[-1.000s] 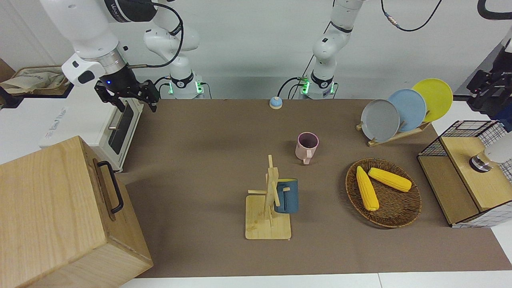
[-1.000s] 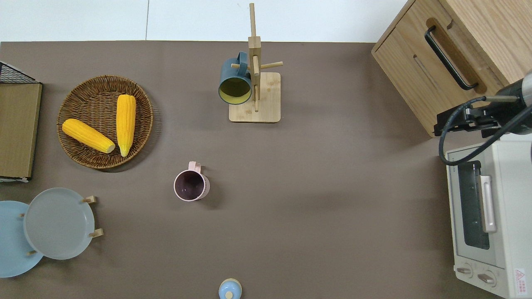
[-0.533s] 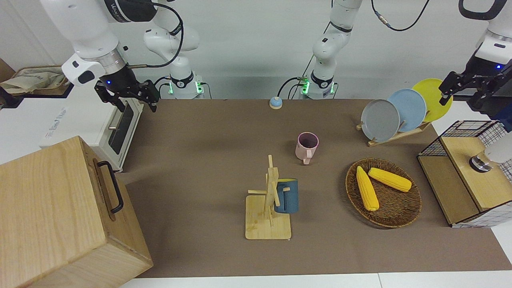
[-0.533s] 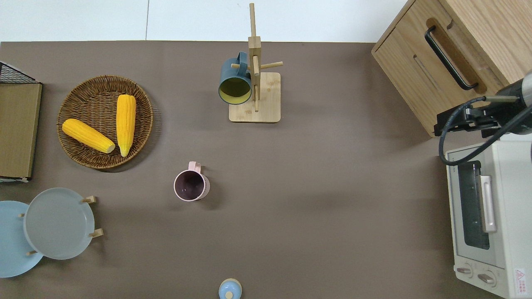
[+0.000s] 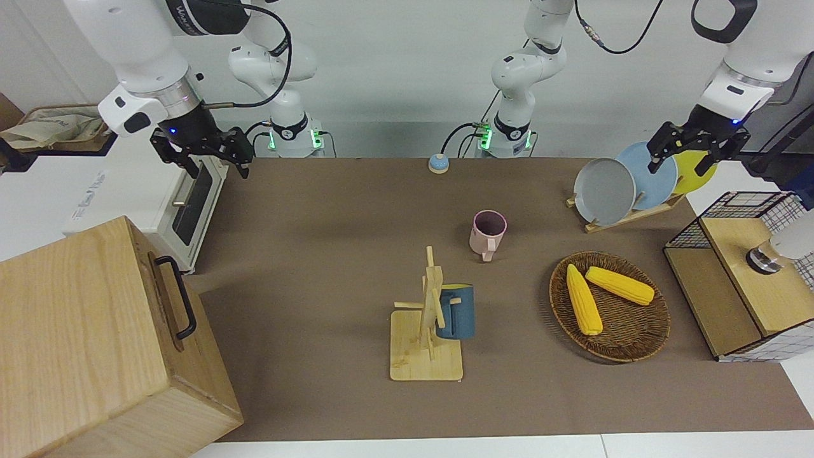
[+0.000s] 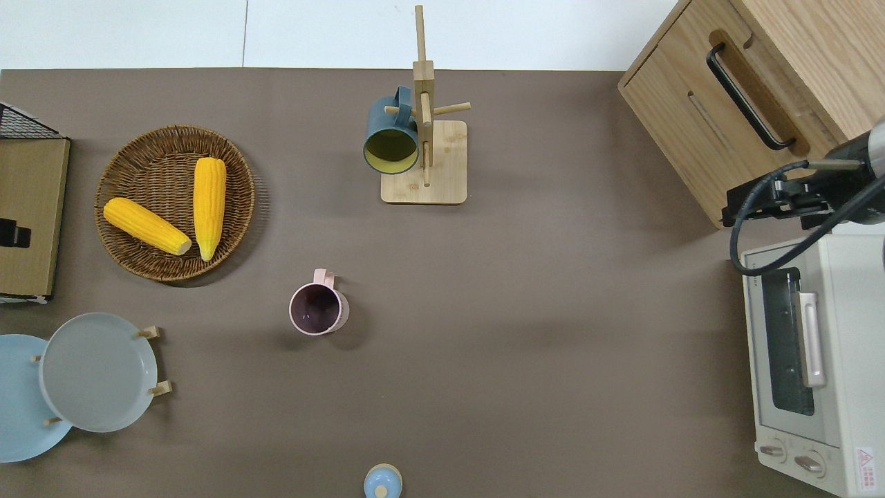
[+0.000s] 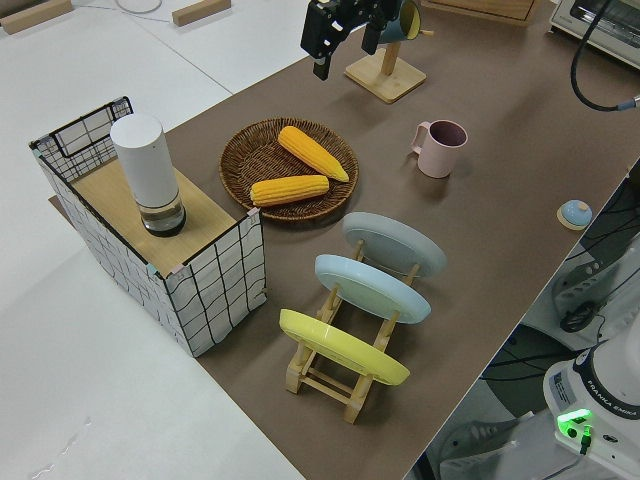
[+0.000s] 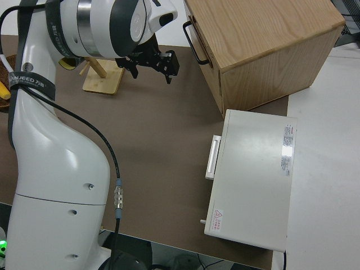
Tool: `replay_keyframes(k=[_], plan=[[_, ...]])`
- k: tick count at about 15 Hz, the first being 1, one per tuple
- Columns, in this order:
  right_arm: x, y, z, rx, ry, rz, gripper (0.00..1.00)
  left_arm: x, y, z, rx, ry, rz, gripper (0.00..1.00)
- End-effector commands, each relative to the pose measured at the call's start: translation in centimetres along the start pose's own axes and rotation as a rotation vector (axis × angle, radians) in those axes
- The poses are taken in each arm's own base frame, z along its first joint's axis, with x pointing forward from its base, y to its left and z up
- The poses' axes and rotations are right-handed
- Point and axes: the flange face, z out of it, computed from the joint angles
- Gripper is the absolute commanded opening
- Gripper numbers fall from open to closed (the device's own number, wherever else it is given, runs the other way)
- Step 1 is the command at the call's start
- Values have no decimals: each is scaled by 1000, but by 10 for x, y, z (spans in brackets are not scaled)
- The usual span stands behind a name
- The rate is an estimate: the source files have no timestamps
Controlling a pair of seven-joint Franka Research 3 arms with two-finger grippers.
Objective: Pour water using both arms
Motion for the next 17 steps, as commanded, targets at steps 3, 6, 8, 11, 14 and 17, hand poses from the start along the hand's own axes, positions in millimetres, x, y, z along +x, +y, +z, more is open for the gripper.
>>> replay_keyframes(k=[3,6,8,11,14,17], plan=[[-6,2,-1,12,-1,-14,994,7,63,0,-2,-24,-3,1000],[-6,2,-1,12,-1,-16,994,8,90,6,4,-54,42,1000],[-6,2,-1,12,-1,-16,994,6,95,7,8,-78,53,1000],[-6,2,-1,12,-1,-16,994,6,103,6,17,-81,65,998],[-6,2,-1,12,-1,-16,994,5,99,6,14,-81,58,1000],[-6,2,-1,12,-1,-16,994,5,98,6,11,-81,58,1000]])
